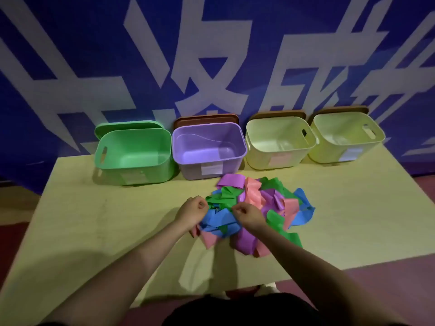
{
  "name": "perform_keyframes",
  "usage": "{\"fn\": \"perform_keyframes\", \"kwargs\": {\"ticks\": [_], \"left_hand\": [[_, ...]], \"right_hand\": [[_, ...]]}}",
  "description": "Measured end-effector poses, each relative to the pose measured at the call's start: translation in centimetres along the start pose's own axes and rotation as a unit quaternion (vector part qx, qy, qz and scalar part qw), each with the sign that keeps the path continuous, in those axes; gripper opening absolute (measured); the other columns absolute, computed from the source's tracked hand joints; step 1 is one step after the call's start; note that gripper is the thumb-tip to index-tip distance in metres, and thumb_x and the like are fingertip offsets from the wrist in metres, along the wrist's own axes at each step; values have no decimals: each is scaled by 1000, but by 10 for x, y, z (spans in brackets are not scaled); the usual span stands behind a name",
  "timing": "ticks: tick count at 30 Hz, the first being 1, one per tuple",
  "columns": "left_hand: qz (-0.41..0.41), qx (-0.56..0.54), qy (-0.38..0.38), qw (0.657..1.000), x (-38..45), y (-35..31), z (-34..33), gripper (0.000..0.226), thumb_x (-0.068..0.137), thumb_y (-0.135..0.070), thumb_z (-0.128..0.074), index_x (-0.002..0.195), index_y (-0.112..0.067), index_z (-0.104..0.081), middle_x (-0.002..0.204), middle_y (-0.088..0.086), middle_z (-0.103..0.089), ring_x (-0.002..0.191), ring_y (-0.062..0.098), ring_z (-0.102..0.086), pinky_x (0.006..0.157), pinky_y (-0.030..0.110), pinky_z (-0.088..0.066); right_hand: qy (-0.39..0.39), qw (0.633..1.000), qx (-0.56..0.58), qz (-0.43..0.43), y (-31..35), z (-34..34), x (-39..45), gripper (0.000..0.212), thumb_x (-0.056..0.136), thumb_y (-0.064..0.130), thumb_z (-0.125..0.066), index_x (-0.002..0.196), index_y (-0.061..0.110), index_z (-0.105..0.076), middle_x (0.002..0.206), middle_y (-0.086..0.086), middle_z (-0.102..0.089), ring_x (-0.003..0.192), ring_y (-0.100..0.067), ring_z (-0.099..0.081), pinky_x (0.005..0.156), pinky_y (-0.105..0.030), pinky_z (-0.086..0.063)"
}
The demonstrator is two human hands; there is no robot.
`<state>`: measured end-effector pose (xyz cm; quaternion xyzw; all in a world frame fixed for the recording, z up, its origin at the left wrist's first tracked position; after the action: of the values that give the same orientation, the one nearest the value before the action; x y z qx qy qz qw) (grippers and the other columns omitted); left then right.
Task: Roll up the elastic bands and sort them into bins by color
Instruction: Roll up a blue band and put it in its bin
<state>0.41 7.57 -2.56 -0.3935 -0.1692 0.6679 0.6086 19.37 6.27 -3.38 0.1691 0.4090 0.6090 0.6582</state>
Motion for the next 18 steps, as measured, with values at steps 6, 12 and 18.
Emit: {"fn": "perform_keyframes", "kwargs": {"ticks": [6,12,18], "left_hand": [[-64,107,107,986,-9,12,-22,43,81,-25,-72,123,-22,-62,106,6,-46,102,24,-55,90,25,-42],[-100,209,136,963,-8,11,-21,18,84,-22,-66,101,-18,-69,106,5,-48,86,16,-54,84,31,-47],[-101,-18,63,993,-10,-43,11,9,82,-27,-46,77,-22,-52,88,-4,-42,78,27,-59,69,26,-42]], "right_hand": [[78,992,-99,-11,-2,-29,2,53,87,37,-66,134,19,-51,127,-9,-52,114,-24,-52,98,-33,-43],[129,979,-145,58,-5,-33,2,62,81,36,-73,137,22,-50,125,-7,-46,116,-21,-45,103,-34,-39],[86,981,-95,145,30,-6,-2,15,91,22,-64,77,17,-64,80,-2,-55,81,-13,-49,78,-30,-40]]}}
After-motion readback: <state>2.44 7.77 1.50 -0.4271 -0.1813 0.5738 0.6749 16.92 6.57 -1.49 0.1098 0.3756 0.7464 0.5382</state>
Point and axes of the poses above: each hand's wrist, its own x-axis towards the middle knuckle, its own z-axis out of the back of the hand, y = z × x, the point moved 8 cm from there along x, towards the middle knuckle
